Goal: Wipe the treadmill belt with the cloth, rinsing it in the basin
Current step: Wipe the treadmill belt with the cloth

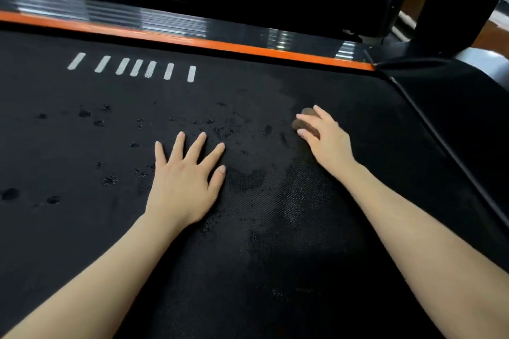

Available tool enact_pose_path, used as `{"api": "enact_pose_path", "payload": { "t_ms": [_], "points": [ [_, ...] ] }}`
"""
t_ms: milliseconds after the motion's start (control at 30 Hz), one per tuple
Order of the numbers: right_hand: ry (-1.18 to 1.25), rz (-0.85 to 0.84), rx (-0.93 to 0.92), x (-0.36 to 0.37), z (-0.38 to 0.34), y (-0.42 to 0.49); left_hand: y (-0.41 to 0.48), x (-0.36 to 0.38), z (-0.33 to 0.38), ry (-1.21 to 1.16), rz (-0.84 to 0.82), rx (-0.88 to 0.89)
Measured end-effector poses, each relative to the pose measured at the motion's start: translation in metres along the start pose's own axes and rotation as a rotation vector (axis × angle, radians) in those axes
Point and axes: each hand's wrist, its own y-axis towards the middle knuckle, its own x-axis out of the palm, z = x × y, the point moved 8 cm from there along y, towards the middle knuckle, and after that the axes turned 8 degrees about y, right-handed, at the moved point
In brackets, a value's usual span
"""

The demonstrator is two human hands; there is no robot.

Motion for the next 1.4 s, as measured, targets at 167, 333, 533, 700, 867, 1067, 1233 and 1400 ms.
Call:
{"api": "enact_pose_path", "payload": {
  "t_ms": [167,333,533,700,867,1067,1233,1400],
  "points": [
    [0.085,-0.141,-0.228,0.028,-0.057,-0.062,0.002,0.0,0.001,-0.004,-0.004,0.014],
    [0.056,-0.305,-0.388,0.026,-0.054,-0.054,0.001,-0.001,0.001,-0.009,0.011,0.019],
    [-0.042,-0.036,0.009,0.033,-0.032,0.03,0.002,-0.001,0.001,-0.01,0.006,0.005],
    [0.054,-0.298,-0.38,0.05,-0.081,-0.049,0.002,-0.002,0.002,-0.01,0.002,0.014],
    [-0.023,-0.125,-0.106,0.029,-0.027,0.039,0.001,-0.002,0.001,-0.032,-0.008,0.005],
    [-0.029,-0.135,-0.146,0.054,-0.063,0.025,0.003,-0.004,0.002,-0.048,-0.026,0.003],
    [0.031,-0.31,-0.315,0.054,-0.074,-0.004,0.001,-0.004,0.0,-0.069,-0.03,-0.008],
    [0.019,-0.239,-0.182,0.054,-0.058,0.044,0.001,-0.005,-0.002,-0.082,-0.007,-0.004]
  ]
}}
